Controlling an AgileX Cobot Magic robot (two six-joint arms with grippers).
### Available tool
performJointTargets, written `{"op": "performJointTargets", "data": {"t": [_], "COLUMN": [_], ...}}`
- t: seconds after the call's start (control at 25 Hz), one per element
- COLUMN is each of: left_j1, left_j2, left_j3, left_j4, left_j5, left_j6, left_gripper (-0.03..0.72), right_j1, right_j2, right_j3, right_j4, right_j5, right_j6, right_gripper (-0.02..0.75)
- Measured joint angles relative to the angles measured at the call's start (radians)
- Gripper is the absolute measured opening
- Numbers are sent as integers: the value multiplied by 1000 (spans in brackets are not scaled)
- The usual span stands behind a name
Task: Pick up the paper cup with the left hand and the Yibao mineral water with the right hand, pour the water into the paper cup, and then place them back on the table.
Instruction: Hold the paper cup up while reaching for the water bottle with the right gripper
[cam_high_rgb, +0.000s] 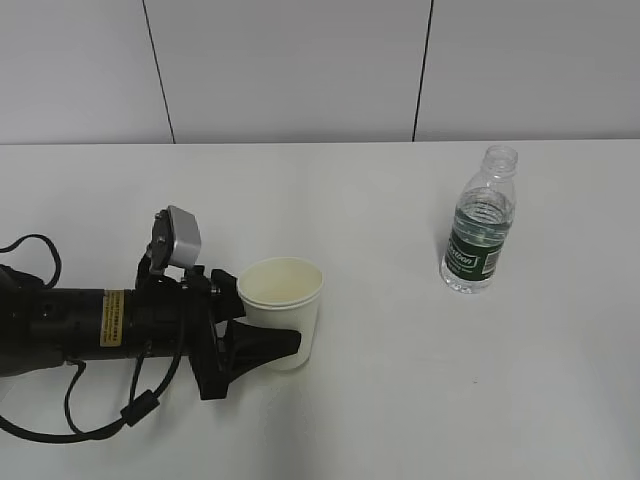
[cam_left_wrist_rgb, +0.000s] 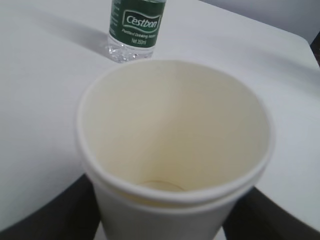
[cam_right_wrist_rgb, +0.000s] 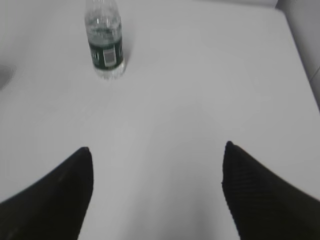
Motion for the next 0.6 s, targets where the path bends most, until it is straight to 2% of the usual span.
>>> {"op": "performJointTargets", "data": {"t": [0.6], "left_j1": [0], "left_j2": [0], "left_j3": [0], "left_j4": [-5], "left_j5": [0], "left_j6": [0], "left_gripper": [471], "right_j1": [0], "right_j2": [189], "right_j3": [172], "right_j4": [-3], "right_j5": [-650], "right_j6": [-8], "right_gripper": [592]}}
